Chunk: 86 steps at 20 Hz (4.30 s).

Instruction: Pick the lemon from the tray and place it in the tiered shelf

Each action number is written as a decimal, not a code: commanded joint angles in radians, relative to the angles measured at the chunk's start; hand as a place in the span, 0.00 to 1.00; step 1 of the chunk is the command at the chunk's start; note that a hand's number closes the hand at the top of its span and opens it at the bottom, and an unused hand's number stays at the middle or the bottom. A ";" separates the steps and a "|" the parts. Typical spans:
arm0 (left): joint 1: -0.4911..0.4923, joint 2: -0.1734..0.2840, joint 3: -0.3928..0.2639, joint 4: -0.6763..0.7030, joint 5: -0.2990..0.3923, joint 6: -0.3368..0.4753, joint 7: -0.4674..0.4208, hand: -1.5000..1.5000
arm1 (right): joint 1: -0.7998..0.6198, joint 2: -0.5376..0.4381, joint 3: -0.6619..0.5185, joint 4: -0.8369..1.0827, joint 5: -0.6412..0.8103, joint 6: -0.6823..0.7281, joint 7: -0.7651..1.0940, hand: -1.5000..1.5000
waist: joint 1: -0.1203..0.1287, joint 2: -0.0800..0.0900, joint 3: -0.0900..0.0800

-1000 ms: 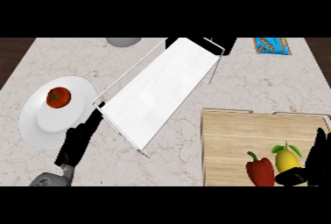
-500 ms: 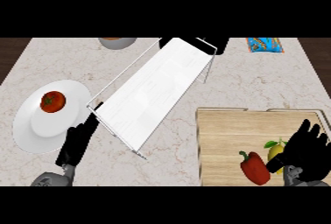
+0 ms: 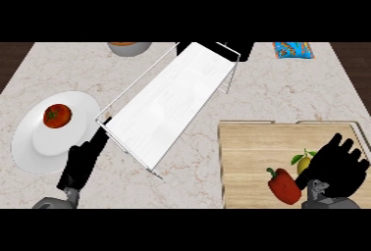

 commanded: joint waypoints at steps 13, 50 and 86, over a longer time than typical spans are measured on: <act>0.062 0.016 0.025 -0.051 -0.016 -0.039 -0.004 0.50 | -0.017 0.146 -0.149 0.167 0.152 0.045 0.022 1.00 | 0.000 0.002 0.005; 0.034 -0.030 0.068 -0.051 -0.064 -0.035 0.027 0.50 | -0.504 -0.065 -0.311 -0.073 -0.585 0.351 -1.264 1.00 | -0.001 -0.002 0.005; -0.025 -0.076 0.104 -0.024 -0.105 -0.107 0.041 0.50 | -1.406 0.191 -0.200 1.229 -0.358 -0.119 -1.258 1.00 | 0.045 0.017 0.004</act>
